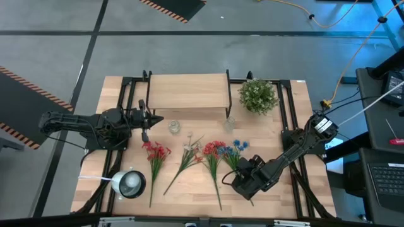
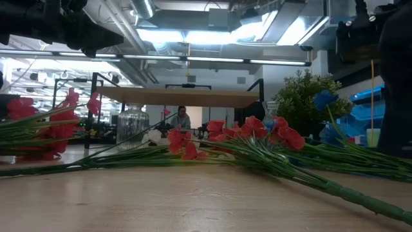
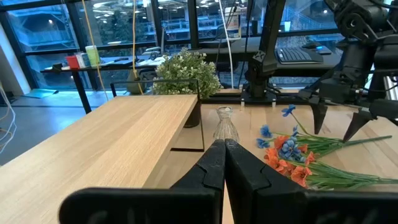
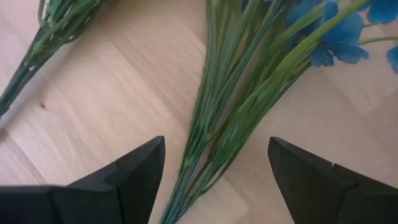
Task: Pick and place flowers into a vace then onto a shelf
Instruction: Put the blue flowers into the right transparent vase
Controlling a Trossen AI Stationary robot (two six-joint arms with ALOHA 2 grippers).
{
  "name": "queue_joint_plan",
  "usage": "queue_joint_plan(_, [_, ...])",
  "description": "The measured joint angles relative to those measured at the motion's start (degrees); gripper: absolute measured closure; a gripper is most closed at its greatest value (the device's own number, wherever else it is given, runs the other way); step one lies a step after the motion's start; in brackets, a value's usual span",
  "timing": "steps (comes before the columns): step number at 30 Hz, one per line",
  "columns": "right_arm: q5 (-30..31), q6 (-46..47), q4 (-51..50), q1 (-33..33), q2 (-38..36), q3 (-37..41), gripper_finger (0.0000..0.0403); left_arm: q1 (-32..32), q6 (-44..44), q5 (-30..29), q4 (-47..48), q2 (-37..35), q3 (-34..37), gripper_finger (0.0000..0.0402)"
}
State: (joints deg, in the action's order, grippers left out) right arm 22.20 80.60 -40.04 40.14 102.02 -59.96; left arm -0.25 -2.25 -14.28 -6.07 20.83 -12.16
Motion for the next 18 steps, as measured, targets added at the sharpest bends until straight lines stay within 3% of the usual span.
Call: queue_joint_plan(18, [0.2, 0.3, 2.1, -0.2, 4.4, 0.0, 0.0117, 0.0, 0.0, 0.0, 0.0, 0.0, 0.0, 0.0398])
